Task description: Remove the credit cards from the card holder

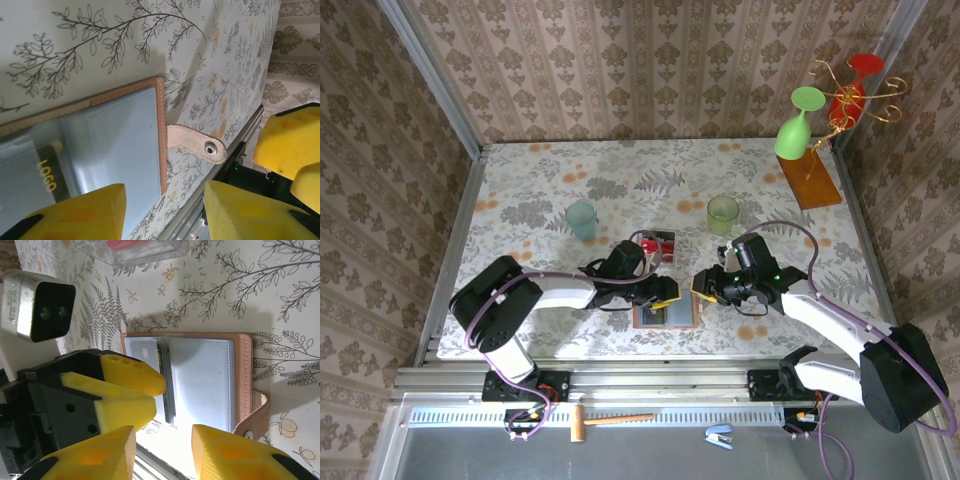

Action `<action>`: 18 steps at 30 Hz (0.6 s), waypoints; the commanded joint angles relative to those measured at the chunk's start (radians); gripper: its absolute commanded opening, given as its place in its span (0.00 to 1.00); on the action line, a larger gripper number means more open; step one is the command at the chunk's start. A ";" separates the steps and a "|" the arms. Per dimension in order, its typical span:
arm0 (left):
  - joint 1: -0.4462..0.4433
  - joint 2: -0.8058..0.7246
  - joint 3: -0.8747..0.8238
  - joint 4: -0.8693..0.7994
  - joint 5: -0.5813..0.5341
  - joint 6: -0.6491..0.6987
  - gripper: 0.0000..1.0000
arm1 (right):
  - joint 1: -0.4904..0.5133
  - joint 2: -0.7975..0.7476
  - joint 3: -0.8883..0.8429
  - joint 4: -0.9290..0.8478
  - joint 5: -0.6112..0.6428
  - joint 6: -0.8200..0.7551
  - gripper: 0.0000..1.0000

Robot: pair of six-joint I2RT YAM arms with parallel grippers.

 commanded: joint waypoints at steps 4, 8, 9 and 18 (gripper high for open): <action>0.020 -0.059 -0.049 0.030 -0.003 -0.009 0.46 | 0.042 0.050 0.038 0.030 0.000 0.024 0.34; 0.030 -0.081 -0.079 0.043 -0.006 -0.010 0.46 | 0.072 0.090 0.060 0.040 0.009 0.029 0.34; 0.033 -0.087 -0.086 0.044 -0.006 -0.011 0.46 | 0.079 0.101 0.065 0.044 0.011 0.030 0.34; 0.058 -0.144 -0.160 0.058 -0.015 -0.008 0.43 | 0.150 0.209 0.125 0.078 0.022 0.045 0.32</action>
